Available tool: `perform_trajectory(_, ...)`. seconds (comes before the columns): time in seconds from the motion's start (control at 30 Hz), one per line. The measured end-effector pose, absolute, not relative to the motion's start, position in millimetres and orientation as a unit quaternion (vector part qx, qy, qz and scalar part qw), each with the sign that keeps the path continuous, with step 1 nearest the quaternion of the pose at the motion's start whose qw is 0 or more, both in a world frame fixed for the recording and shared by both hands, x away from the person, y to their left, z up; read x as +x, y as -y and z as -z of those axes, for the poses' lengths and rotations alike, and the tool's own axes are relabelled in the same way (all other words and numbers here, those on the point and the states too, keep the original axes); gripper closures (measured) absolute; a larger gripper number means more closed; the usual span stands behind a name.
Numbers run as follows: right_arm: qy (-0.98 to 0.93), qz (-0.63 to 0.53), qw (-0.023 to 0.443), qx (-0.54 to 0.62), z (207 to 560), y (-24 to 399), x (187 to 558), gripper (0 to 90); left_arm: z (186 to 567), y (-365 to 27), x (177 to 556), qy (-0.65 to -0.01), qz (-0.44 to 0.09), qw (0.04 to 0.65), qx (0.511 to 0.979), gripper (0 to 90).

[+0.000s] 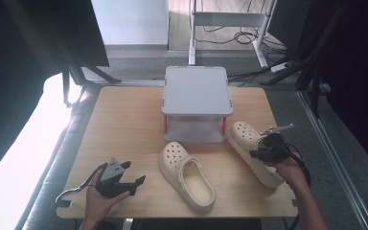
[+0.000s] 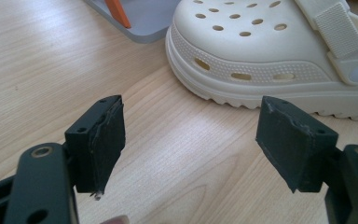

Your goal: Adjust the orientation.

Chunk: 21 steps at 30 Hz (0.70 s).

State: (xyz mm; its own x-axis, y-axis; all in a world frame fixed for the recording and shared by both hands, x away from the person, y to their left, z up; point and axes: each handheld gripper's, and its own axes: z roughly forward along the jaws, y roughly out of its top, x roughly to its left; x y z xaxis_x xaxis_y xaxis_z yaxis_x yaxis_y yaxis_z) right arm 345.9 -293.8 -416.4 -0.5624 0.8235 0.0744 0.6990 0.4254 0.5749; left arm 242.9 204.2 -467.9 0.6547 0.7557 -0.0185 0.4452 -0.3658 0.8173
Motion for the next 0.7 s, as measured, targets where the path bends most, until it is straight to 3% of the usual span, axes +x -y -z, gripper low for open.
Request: perform_trajectory(0.7, -0.854, -0.304, 0.089, 0.413, 422, 249, 319, 78.0, 468, -202, 243, -0.37, -0.178, 0.425, 0.806, 24.4)
